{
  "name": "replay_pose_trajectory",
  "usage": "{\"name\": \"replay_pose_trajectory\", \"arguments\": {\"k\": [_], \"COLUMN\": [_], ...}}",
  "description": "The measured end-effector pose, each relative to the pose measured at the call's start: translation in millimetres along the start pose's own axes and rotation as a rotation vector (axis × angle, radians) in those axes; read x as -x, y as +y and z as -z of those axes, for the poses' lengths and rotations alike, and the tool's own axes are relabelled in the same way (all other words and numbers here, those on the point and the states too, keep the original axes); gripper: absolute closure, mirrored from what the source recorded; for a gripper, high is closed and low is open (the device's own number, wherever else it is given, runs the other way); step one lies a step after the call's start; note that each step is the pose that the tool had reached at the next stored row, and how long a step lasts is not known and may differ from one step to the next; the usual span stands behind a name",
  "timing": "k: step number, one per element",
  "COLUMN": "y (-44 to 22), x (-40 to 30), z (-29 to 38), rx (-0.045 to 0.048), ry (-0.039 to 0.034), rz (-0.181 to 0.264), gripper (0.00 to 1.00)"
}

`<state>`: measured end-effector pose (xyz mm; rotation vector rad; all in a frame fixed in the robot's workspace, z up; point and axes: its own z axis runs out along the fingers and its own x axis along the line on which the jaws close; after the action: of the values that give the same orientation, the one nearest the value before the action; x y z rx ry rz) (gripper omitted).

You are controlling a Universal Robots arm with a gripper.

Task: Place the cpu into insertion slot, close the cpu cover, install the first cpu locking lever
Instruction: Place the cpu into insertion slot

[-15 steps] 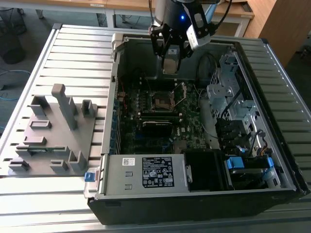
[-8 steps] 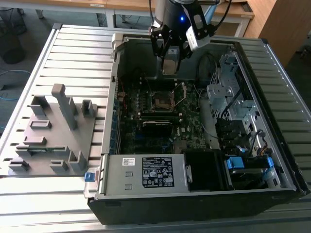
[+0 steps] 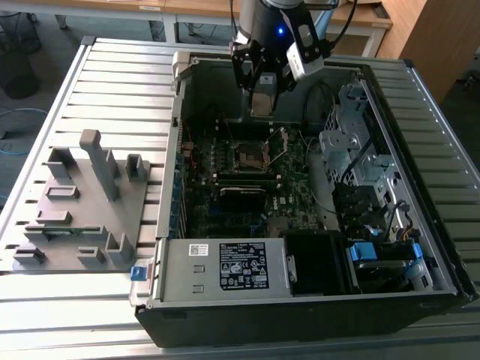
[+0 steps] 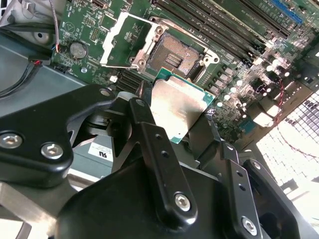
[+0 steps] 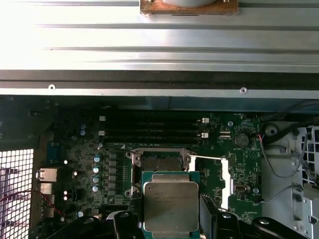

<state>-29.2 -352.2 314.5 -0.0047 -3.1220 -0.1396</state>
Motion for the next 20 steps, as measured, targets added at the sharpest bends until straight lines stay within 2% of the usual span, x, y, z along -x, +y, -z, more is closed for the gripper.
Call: {"name": "replay_pose_trajectory", "arguments": {"k": [14, 20], "y": [-0.3, -1.0], "x": [-0.5, -2.6], "z": [-3.0, -10.7], "rx": [0.0003, 0.0002], "ry": [-0.0002, -0.0017], "rz": [0.0, 0.0], "gripper": [0.46, 0.46]}}
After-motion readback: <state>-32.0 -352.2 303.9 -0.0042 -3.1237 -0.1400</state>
